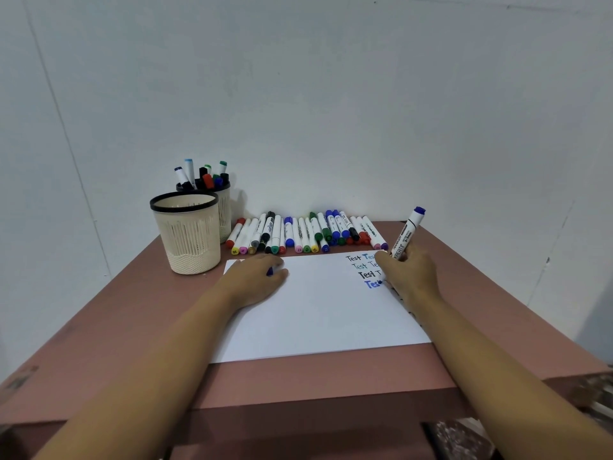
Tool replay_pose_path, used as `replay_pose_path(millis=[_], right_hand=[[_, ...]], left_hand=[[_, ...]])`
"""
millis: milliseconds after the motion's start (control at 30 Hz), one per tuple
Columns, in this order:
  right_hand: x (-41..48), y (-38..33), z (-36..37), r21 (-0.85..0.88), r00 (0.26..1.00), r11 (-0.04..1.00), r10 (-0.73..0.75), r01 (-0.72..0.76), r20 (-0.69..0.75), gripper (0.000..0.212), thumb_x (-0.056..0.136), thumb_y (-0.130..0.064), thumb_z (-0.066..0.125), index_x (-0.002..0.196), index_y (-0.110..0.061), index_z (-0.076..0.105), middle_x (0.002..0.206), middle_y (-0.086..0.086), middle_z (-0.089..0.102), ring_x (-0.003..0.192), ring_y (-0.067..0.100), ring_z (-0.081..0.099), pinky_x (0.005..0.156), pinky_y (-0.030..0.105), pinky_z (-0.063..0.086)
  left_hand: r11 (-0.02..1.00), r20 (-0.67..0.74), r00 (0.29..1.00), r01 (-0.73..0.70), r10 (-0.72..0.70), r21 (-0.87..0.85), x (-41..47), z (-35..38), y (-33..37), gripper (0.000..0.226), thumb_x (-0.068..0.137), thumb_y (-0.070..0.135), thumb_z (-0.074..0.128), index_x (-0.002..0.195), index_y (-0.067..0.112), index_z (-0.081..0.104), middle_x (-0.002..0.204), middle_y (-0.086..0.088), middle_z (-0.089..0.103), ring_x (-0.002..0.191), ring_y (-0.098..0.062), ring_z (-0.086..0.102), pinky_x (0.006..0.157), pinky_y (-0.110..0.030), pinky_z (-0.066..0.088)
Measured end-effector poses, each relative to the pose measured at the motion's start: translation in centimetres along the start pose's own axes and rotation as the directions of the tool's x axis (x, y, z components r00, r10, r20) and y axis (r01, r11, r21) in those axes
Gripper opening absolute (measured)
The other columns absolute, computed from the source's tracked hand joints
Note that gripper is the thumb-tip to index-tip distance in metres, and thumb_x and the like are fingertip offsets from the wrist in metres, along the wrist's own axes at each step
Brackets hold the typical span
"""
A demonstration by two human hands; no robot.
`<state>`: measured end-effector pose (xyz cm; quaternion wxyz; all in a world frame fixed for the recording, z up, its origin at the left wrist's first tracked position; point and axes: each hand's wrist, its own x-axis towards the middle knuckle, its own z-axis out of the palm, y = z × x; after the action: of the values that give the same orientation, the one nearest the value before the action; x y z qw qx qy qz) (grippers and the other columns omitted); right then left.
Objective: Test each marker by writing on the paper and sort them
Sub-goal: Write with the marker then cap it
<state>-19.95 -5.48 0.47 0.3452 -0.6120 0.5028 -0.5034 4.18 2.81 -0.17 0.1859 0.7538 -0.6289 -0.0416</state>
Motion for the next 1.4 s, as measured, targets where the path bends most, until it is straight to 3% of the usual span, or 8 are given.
replay_pose_path(millis=[133,400,533,667,833,1067,1233,1400], right_hand=[[-0.1,0.1,0.0,-0.023,1.0,1.0,-0.021,0.022,0.021,0.021,0.081,-0.02,0.063,0.066,-0.016,0.049,0.062,-0.001,0.057,0.064,0.022,0.058,0.062,0.038,0.049],[-0.2,0.0,-0.1,0.032,1.0,0.999,0.007,-0.007,0.02,0.017,0.081,-0.019,0.064,0.07,-0.013,0.053,0.071,0.009,0.062,0.062,0.022,0.058,0.062,0.037,0.05],[-0.2,-0.1,-0.1,-0.015,1.0,1.0,-0.009,0.009,-0.029,0.018,0.08,-0.023,0.065,0.07,-0.014,0.054,0.069,0.003,0.061,0.071,0.029,0.065,0.071,0.048,0.056],[-0.1,-0.1,-0.3,0.034,0.999,0.999,-0.004,0.005,-0.047,0.025,0.085,-0.019,0.064,0.067,-0.015,0.047,0.07,0.009,0.058,0.061,0.023,0.058,0.058,0.039,0.049],[0.3,-0.5,-0.5,0.168,0.996,0.982,0.078,-0.084,0.04,0.019,0.088,-0.012,0.058,0.072,-0.011,0.048,0.064,0.009,0.053,0.047,0.015,0.046,0.038,0.021,0.039],[1.0,-1.4,-1.0,0.212,0.958,0.953,0.164,-0.215,0.235,0.013,0.091,-0.006,0.054,0.078,-0.008,0.052,0.061,0.006,0.054,0.051,0.015,0.047,0.047,0.024,0.047],[1.6,-2.2,-0.8,0.124,0.927,0.961,0.196,-0.246,0.32,0.006,0.091,-0.01,0.057,0.086,-0.009,0.054,0.068,0.008,0.058,0.055,0.014,0.051,0.053,0.027,0.048],[1.4,-3.7,0.3,0.131,0.935,0.967,0.167,-0.217,0.312,0.02,0.09,-0.01,0.053,0.075,0.0,0.063,0.069,0.008,0.057,0.058,0.013,0.05,0.054,0.026,0.045]], left_hand=[[1.0,0.006,1.0,0.0,0.0,-0.006,0.0,-0.1,0.1,0.043,0.097,0.043,0.04,0.134,0.023,0.047,0.136,0.005,0.05,0.121,-0.014,0.047,0.104,-0.032,0.036],[1.0,0.014,1.0,0.005,-0.005,-0.003,-0.2,-0.3,0.3,0.043,0.097,0.043,0.04,0.135,0.023,0.046,0.135,0.004,0.05,0.12,-0.015,0.047,0.102,-0.031,0.036],[0.997,0.023,0.998,0.062,-0.061,-0.047,-0.3,-0.3,0.3,0.036,0.096,0.042,0.042,0.126,0.023,0.045,0.104,0.003,0.056,0.1,-0.018,0.053,0.087,-0.03,0.041],[0.99,0.004,0.994,0.106,-0.106,-0.095,-0.3,-0.3,0.6,0.02,0.093,0.031,0.044,0.106,0.018,0.035,0.083,0.004,0.051,0.087,-0.021,0.052,0.072,-0.031,0.036],[0.987,0.024,0.993,0.116,-0.114,-0.111,-0.4,-0.5,0.5,0.011,0.094,0.025,0.041,0.096,0.016,0.036,0.089,-0.003,0.055,0.085,-0.022,0.05,0.07,-0.032,0.036],[0.991,0.03,0.995,0.093,-0.09,-0.097,-0.4,-1.0,0.5,0.01,0.094,0.023,0.045,0.094,0.015,0.04,0.078,0.004,0.048,0.069,-0.008,0.042,0.058,-0.023,0.031],[0.994,0.045,0.996,0.075,-0.072,-0.079,-0.1,-1.2,0.3,0.006,0.093,0.023,0.046,0.094,0.017,0.047,0.082,0.006,0.049,0.077,-0.011,0.046,0.06,-0.022,0.032],[0.994,-0.024,1.0,0.008,-0.011,-0.112,0.1,-1.3,0.3,0.006,0.091,0.019,0.049,0.094,0.016,0.052,0.091,0.002,0.051,0.086,-0.016,0.049,0.066,-0.024,0.034]])
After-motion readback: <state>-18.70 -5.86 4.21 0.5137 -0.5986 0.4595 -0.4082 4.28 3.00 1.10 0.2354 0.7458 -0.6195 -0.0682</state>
